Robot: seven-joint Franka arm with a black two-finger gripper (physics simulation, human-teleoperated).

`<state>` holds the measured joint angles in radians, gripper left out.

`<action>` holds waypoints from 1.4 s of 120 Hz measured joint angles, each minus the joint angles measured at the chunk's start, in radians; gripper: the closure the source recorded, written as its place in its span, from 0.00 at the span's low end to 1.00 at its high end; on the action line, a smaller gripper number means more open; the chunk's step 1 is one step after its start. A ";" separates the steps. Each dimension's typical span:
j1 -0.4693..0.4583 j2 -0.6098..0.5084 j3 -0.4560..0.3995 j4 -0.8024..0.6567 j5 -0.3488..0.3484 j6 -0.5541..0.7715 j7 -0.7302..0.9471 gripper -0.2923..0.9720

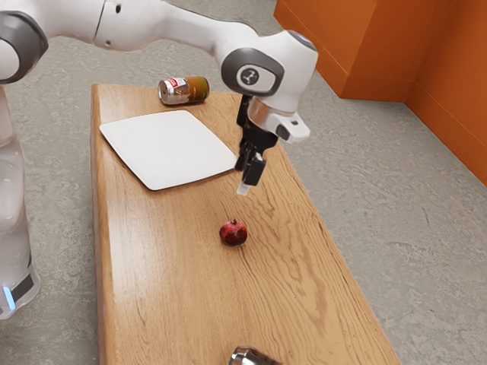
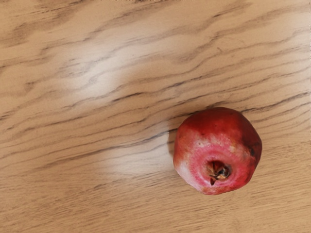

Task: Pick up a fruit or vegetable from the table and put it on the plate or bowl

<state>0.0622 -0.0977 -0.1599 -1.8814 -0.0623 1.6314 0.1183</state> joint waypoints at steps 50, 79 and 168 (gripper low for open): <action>-0.011 -0.071 -0.037 -0.188 -0.093 0.172 0.082 0.23; -0.008 -0.115 -0.036 -0.279 -0.158 0.241 0.119 0.23; 0.014 -0.128 -0.025 -0.348 -0.173 0.397 0.174 0.24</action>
<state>0.0763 -0.2260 -0.1853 -2.2296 -0.2349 2.0285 0.2928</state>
